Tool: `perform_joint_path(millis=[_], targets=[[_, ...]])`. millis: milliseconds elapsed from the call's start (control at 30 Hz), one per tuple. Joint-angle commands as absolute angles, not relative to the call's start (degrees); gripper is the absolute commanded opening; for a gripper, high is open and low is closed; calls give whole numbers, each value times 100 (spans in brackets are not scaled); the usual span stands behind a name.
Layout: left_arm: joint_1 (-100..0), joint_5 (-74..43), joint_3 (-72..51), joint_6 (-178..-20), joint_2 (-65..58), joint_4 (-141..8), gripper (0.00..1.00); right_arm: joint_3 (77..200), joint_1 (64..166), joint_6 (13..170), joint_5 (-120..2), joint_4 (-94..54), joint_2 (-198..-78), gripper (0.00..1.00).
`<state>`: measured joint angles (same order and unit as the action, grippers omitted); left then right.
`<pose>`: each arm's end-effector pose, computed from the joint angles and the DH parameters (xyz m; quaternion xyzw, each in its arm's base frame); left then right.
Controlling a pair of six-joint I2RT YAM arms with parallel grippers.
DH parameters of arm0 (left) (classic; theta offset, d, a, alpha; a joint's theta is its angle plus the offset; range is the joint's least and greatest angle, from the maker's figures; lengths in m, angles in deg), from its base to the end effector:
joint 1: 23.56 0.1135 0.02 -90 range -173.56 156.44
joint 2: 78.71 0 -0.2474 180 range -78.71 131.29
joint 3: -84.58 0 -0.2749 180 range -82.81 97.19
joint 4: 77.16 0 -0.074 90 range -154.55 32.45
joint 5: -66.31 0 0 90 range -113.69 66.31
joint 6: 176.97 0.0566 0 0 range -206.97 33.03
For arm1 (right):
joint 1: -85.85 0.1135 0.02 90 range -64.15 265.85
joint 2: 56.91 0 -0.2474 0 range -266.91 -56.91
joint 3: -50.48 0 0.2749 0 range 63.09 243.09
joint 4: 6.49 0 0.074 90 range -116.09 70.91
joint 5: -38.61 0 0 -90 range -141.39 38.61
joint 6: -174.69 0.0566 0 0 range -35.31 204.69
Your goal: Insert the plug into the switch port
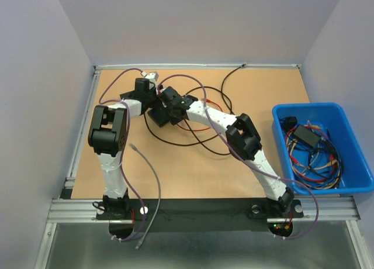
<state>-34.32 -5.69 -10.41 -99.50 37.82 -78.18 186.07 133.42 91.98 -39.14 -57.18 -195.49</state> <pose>0.4634 -0.1059 0.1263 0.0644 0.8586 -0.2319 0.4526 0.3844 0.4028 0.1586 -0.2941 0.8984 0.0528 0.3218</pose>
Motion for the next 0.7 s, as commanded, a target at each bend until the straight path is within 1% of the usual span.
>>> perform_joint_path(millis=[0, 400, 600, 667], targets=[[-3806, -145, -1233, -9936, 4091, -6534, 57, 18693, 13173, 9190, -3812, -3579, -19279, 0], [-3955, -5, -1312, -9866, 4135, -6464, 57, 18499, 12927, 9717, -3127, -3526, -19613, 0], [-3999, 48, -1312, -9839, 4188, -6341, 57, 18693, 12892, 9726, -3372, -3316, -19657, 0], [-4034, 57, -1338, -9848, 4179, -6323, 57, 18640, 12891, 9647, -3425, -2965, -19543, 0]])
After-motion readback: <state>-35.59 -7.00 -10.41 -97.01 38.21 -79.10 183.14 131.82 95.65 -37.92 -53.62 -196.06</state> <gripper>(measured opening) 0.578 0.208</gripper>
